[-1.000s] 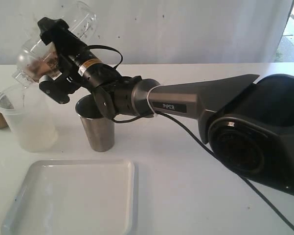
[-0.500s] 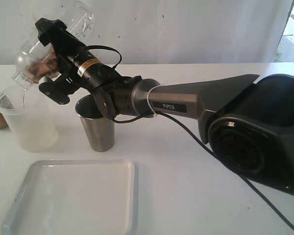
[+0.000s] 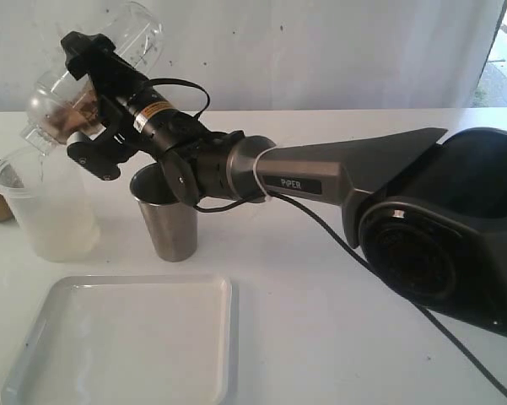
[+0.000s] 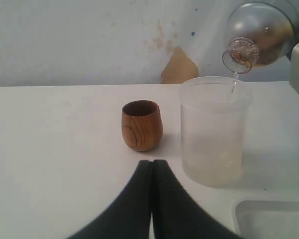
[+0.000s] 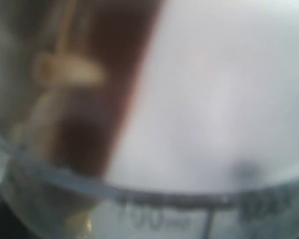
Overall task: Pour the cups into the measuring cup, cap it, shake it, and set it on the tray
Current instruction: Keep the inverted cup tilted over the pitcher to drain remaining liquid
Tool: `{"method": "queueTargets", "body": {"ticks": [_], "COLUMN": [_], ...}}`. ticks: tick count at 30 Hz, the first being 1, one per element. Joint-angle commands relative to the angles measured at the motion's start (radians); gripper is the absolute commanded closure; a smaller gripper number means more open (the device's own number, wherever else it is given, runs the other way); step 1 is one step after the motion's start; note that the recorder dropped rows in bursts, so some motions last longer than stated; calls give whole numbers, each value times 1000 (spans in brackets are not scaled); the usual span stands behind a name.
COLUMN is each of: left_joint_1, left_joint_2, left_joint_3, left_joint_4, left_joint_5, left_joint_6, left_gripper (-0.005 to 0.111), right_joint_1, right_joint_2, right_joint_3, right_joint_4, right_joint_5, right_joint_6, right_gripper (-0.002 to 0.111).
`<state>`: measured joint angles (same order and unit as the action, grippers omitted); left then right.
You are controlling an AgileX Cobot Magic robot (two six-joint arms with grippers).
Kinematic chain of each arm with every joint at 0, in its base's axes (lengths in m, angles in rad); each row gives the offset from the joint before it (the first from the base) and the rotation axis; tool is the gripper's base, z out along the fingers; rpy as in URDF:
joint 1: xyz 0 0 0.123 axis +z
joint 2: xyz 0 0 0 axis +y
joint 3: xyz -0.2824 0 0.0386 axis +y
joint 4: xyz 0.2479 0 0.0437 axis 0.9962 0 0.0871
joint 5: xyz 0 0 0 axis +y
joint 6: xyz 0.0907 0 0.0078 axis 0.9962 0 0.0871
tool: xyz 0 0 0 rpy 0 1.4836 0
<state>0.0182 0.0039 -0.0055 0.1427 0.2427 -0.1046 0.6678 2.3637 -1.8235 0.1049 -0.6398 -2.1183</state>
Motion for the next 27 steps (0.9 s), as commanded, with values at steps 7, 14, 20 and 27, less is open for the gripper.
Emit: {"method": "queueTargets", "body": {"ticks": [7, 14, 20, 27], "left_joint_1": [-3, -3, -3, -3], "left_joint_2": [-4, -4, -4, -4], "left_joint_3": [6, 6, 6, 6], "left_joint_4": [3, 3, 3, 3], "left_joint_5": [-5, -5, -5, -5], "left_joint_6": [-1, -1, -1, -1], "left_gripper": [107, 107, 107, 107], "right_joint_1": [0, -1, -1, -1], "right_joint_2": [-14, -14, -14, -14], "right_joint_3": [-15, -19, -19, -19], "right_joint_4": [18, 6, -37, -79], "right_joint_5": [-13, -74, -67, -65], "right_joint_6": [-16, -16, -16, -16], "right_gripper": [108, 108, 108, 108]}}
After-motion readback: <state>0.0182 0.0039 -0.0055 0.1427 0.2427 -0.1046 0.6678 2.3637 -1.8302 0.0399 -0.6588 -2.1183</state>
